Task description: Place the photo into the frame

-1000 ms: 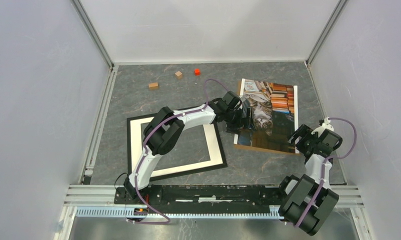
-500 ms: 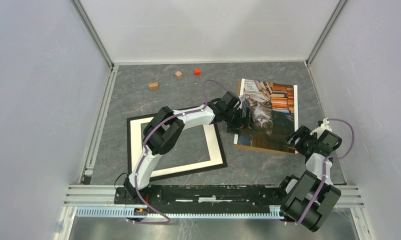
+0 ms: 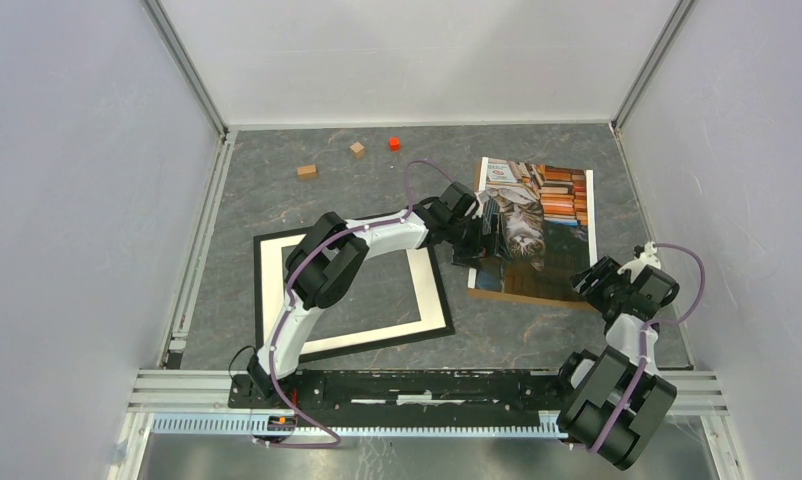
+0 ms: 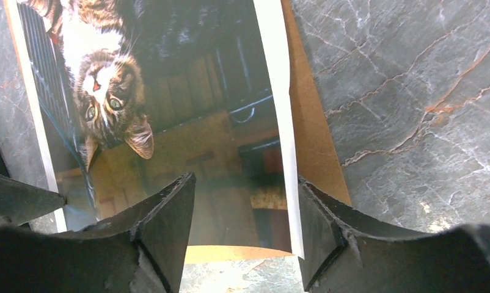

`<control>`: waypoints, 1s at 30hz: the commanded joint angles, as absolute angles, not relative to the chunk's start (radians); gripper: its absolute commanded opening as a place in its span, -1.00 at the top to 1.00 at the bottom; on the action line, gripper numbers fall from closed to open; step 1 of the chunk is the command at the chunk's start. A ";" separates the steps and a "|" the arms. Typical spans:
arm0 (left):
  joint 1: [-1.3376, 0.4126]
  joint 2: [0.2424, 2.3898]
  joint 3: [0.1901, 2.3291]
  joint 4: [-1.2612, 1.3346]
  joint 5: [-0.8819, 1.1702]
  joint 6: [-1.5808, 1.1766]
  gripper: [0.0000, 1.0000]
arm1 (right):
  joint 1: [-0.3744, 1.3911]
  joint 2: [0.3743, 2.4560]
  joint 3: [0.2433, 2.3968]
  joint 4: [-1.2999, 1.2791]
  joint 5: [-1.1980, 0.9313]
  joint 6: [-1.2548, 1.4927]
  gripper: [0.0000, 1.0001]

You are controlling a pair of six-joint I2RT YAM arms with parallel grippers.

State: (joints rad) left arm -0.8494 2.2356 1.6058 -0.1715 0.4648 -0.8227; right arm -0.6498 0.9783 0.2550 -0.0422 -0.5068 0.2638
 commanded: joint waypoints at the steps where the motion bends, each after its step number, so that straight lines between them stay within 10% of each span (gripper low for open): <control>1: -0.844 2.261 1.559 -0.224 0.424 -0.826 -1.00 | -0.647 0.984 0.220 0.026 -0.472 0.259 -0.21; 15: -0.845 2.065 1.636 -0.319 0.451 -0.678 -1.00 | -0.647 0.932 0.280 0.005 -0.440 0.246 1.00; 30: -0.810 1.447 1.500 -0.632 0.167 -0.400 -1.00 | -0.445 0.969 0.678 -0.199 -0.439 0.138 1.00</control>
